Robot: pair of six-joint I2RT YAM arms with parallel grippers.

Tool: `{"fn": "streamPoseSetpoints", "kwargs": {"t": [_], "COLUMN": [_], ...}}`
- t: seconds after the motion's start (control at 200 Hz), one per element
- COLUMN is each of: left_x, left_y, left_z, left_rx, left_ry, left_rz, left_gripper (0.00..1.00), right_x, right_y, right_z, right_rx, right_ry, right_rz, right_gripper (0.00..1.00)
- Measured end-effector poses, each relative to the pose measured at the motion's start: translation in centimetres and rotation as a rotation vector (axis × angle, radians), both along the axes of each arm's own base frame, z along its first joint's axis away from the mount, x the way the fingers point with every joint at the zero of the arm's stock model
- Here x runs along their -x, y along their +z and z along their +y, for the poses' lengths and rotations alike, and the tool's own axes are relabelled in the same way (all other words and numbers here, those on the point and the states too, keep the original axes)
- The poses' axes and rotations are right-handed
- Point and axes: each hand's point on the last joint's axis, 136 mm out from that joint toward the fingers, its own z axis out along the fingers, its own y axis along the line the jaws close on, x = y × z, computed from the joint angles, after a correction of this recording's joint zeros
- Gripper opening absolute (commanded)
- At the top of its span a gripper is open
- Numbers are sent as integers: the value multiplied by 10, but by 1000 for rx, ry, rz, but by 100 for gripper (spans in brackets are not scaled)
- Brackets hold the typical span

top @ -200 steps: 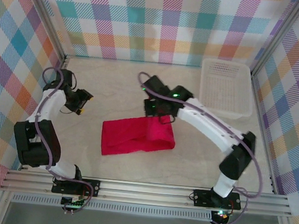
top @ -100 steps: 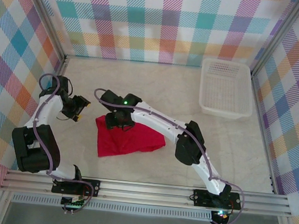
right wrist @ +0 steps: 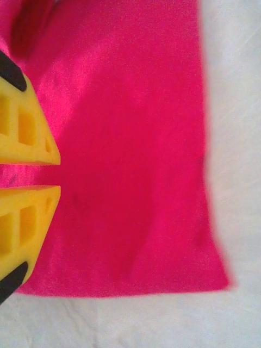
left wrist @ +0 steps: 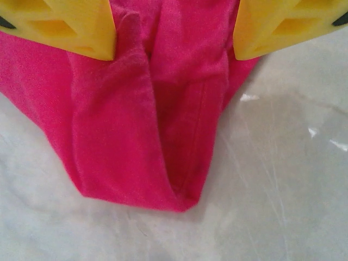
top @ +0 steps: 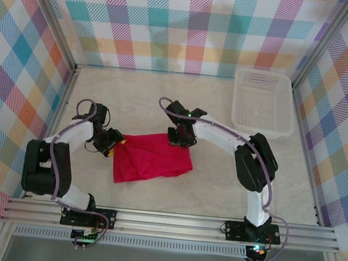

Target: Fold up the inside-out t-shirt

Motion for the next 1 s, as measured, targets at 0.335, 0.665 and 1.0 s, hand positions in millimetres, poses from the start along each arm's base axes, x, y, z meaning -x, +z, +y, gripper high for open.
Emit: {"fn": "streamPoseSetpoints", "kwargs": {"t": [0.335,0.665,1.0], "left_x": [-100,-101,41], "left_y": [-6,107,67], "left_z": [-74,-76,-180], "left_rx": [6,-90,43], "left_ry": [-178,-311,-567], "left_rz": [-71,-330,-221], "left_gripper": [56,57,57], "right_x": [126,74,78], "right_y": [-26,56,10], "right_z": [30,-43,-64], "right_rx": [-28,-220,-225], "right_ry": [98,-158,-211], "right_rz": [95,-110,2], "right_gripper": [23,20,14]}}
